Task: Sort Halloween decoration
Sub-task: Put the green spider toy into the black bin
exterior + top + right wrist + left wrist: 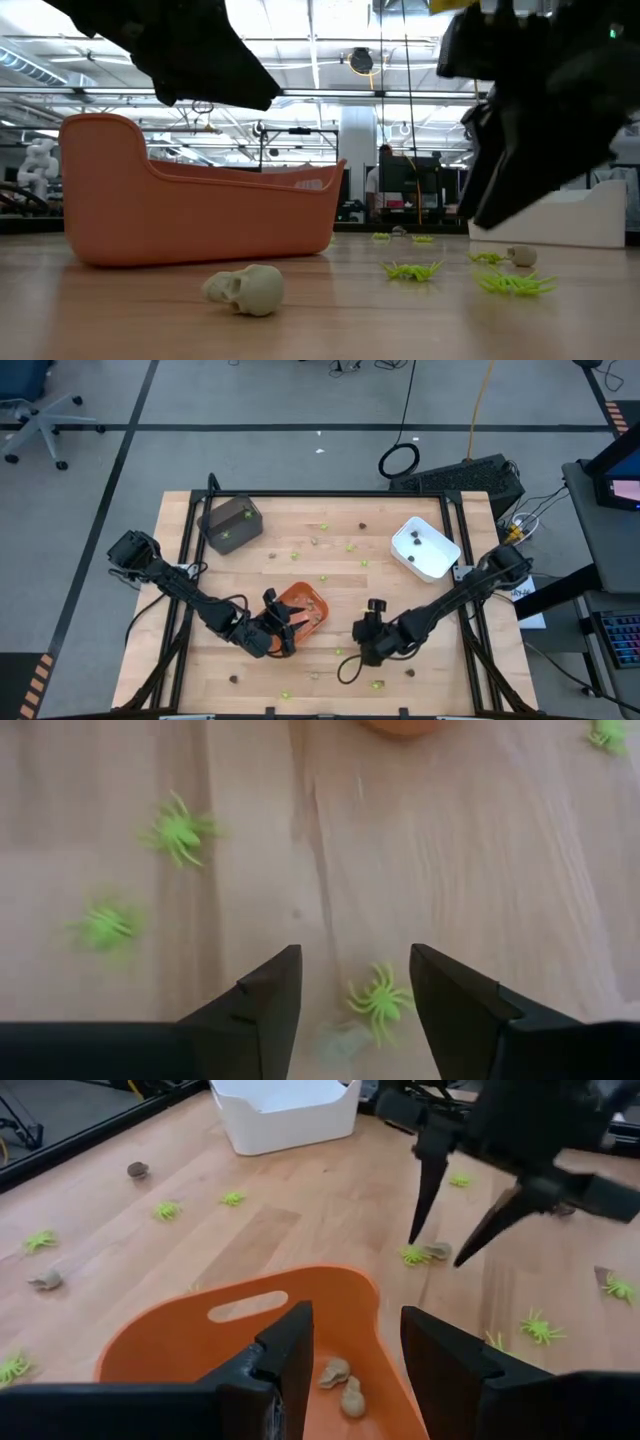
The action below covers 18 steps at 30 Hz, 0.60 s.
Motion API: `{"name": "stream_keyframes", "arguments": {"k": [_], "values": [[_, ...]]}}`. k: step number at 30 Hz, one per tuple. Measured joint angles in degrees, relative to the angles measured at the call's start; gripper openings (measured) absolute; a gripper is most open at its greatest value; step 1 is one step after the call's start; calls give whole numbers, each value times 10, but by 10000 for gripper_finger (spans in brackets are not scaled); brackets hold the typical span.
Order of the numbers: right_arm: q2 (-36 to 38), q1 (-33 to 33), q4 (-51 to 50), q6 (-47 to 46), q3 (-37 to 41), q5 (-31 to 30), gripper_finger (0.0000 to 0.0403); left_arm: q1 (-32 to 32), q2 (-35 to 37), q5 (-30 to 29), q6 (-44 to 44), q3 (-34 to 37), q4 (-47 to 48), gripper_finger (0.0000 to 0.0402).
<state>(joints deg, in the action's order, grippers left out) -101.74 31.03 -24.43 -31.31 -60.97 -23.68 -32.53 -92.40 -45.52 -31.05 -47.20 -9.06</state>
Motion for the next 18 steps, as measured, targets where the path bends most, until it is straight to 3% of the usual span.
{"name": "stream_keyframes", "arguments": {"k": [18], "values": [[-30, -15, -37, -44, -10, 15, 170, 0, 0, 1, 3, 0, -1, 151]]}}
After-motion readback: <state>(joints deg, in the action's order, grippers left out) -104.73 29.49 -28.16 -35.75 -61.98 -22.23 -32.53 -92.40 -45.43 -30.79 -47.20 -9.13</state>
